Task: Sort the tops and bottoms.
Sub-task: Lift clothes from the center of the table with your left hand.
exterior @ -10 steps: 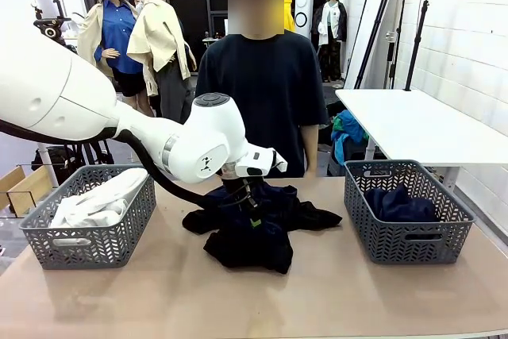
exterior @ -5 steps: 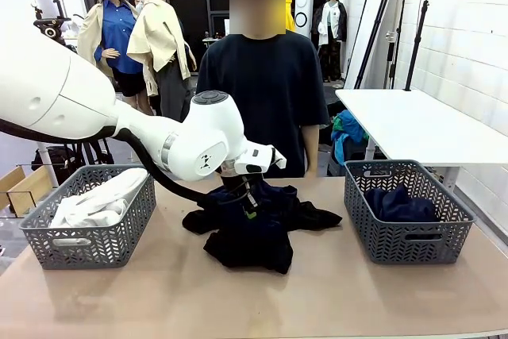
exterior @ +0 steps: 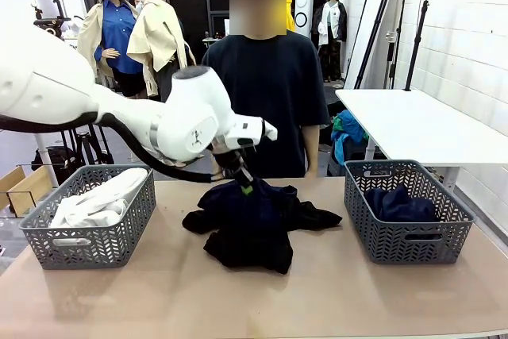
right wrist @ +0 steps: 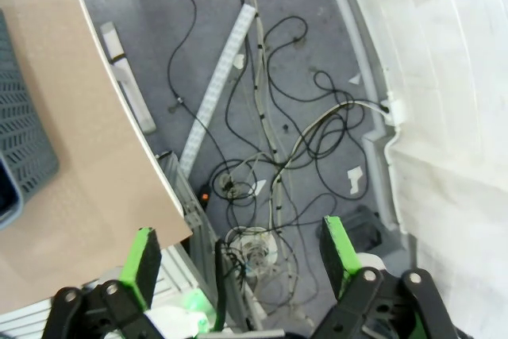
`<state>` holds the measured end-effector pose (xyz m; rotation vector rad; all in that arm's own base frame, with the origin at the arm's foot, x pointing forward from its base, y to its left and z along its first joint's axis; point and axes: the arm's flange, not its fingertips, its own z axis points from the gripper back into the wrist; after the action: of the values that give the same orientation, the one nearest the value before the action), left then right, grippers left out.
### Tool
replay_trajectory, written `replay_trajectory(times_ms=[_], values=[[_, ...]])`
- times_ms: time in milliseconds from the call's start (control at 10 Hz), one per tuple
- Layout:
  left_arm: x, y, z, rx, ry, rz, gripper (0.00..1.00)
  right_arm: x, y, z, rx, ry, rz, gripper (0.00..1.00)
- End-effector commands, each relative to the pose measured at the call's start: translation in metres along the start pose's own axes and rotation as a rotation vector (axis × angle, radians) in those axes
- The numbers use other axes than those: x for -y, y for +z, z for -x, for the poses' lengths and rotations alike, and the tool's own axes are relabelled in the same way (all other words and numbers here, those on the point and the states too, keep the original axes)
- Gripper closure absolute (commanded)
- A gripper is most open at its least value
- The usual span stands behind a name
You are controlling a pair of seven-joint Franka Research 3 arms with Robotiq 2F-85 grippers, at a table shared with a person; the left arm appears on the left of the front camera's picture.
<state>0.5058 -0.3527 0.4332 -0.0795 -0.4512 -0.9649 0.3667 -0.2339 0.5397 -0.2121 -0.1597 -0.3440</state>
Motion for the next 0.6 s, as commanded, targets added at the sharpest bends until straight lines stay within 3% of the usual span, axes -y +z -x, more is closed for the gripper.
replay_trajectory(times_ms=[0,500], values=[[-0.016,0.055,0.003,0.075,0.006,-0.002,1.0,0.0,0.0,-0.002,0.0,0.003,0.005,0.0],[-0.062,0.227,-0.023,0.319,0.031,-0.099,1.0,0.0,0.0,-0.002,0.0,0.003,0.005,0.0]])
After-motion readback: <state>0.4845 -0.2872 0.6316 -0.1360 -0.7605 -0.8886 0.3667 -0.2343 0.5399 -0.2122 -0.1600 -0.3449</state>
